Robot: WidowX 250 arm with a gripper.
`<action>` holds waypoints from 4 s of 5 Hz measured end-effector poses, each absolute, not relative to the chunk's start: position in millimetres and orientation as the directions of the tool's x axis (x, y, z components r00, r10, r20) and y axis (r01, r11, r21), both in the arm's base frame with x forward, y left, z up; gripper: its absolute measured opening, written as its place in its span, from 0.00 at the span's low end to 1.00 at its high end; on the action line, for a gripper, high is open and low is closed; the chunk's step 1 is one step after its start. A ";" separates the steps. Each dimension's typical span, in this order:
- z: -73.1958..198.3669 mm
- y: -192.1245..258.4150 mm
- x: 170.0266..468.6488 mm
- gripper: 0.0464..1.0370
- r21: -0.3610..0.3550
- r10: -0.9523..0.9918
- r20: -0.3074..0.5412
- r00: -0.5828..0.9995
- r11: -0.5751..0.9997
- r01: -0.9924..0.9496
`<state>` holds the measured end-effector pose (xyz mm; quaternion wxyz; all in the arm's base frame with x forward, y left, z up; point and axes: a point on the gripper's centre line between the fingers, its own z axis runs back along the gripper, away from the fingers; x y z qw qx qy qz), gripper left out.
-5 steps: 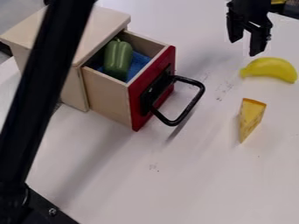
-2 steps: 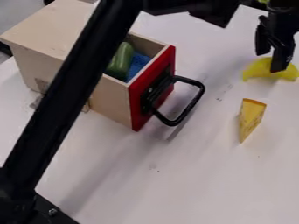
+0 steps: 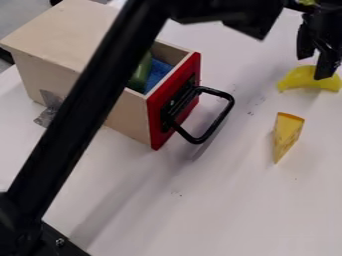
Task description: Move the banana to the bottom/right side of the table
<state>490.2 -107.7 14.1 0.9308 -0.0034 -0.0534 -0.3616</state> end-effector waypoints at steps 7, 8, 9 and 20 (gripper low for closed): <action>127.3 -85.1 372.9 0.51 0.062 0.017 0.138 0.990 0.998 -0.026; 129.1 -74.3 323.0 0.51 0.057 0.029 0.117 0.993 0.998 -0.036; 120.9 -70.6 273.8 0.51 0.045 -0.002 0.136 0.991 0.999 -0.004; 93.3 -98.7 210.4 0.96 0.060 0.110 0.100 0.989 0.991 -0.116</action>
